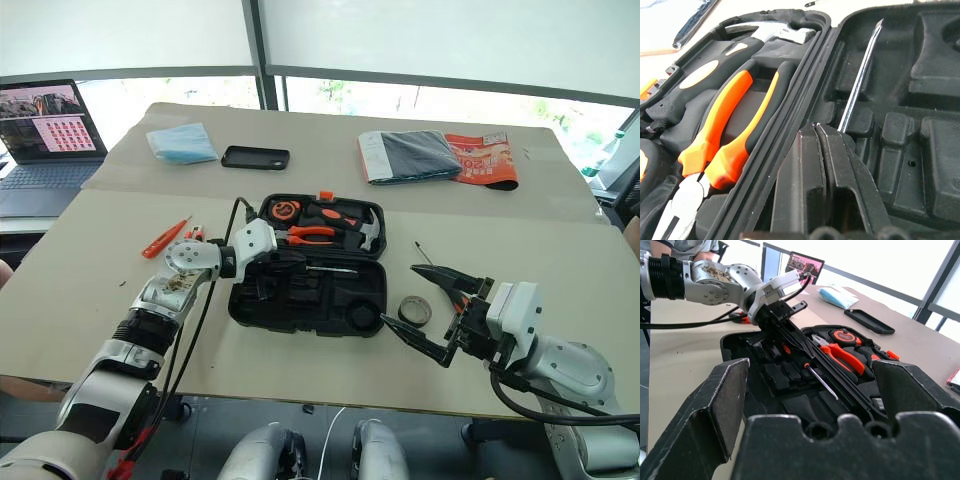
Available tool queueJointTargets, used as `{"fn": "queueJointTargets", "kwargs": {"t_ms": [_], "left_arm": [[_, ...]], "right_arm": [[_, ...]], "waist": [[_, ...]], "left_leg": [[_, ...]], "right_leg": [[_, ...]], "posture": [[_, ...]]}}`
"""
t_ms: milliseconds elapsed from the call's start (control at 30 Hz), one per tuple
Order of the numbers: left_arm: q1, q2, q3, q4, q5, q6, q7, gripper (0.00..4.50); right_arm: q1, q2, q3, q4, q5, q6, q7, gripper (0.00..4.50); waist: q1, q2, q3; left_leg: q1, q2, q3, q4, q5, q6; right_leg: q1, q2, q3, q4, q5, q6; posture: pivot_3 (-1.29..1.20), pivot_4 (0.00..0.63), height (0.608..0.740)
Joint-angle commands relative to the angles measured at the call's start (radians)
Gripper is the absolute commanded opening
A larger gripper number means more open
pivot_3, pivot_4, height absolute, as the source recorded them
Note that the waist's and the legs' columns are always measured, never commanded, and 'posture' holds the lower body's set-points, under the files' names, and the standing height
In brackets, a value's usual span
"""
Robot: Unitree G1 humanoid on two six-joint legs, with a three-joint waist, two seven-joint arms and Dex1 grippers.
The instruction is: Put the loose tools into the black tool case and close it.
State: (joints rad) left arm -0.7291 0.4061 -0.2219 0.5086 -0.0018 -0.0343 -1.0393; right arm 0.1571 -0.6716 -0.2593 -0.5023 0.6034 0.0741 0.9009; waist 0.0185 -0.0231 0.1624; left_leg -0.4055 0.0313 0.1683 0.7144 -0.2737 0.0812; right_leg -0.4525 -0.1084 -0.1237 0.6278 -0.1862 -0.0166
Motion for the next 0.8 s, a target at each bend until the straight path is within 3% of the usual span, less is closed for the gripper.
{"fn": "queueJointTargets", "kwargs": {"t_ms": [33, 233, 500, 667, 800], "left_arm": [[0.024, -0.032, -0.068, 0.029, 0.058, 0.059, 0.018, 0.01], [0.011, -0.08, -0.077, 0.051, 0.074, 0.137, 0.055, 0.01], [0.003, -0.096, -0.088, 0.066, 0.137, 0.093, 0.143, 0.01], [0.025, -0.092, 0.021, -0.038, -0.015, 0.018, 0.081, 0.01], [0.028, -0.089, 0.085, -0.093, -0.099, 0.076, 0.068, 0.01]], "right_arm": [[0.014, 0.016, -0.038, -0.017, 0.003, -0.005, -0.027, 4.5], [0.046, 0.039, -0.035, -0.017, -0.019, -0.01, -0.06, 4.5], [0.063, 0.065, -0.029, -0.03, -0.034, -0.021, -0.075, 4.5], [0.064, 0.077, -0.029, -0.04, -0.033, -0.023, -0.085, 4.5], [0.064, 0.079, -0.034, -0.032, -0.031, -0.025, -0.082, 4.5]], "waist": [[0.003, 0.001, -0.001], [0.02, 0.004, -0.003], [0.024, 0.01, -0.008], [0.018, 0.011, -0.009], [0.018, 0.01, -0.008]], "left_leg": [[0.001, 0.0, 0.0, 0.0, 0.0, 0.001], [0.009, 0.0, -0.002, 0.0, -0.007, 0.011], [0.009, -0.001, -0.002, 0.0, -0.01, 0.01], [0.009, -0.001, -0.002, 0.0, -0.009, 0.01], [0.006, 0.0, -0.002, 0.0, -0.006, 0.005]], "right_leg": [[0.001, 0.0, 0.0, 0.0, 0.0, 0.0], [0.012, -0.003, -0.001, -0.004, 0.0, 0.001], [0.013, -0.006, -0.001, -0.006, 0.0, 0.003], [0.012, -0.006, 0.0, -0.005, 0.0, 0.003], [0.009, -0.005, -0.001, -0.005, 0.0, 0.002]], "posture": [[0.0, 0.15, 0.74], [0.0, 0.15, 0.74], [0.0, 0.15, 0.74], [0.0, 0.15, 0.74], [0.0, 0.15, 0.74]]}}
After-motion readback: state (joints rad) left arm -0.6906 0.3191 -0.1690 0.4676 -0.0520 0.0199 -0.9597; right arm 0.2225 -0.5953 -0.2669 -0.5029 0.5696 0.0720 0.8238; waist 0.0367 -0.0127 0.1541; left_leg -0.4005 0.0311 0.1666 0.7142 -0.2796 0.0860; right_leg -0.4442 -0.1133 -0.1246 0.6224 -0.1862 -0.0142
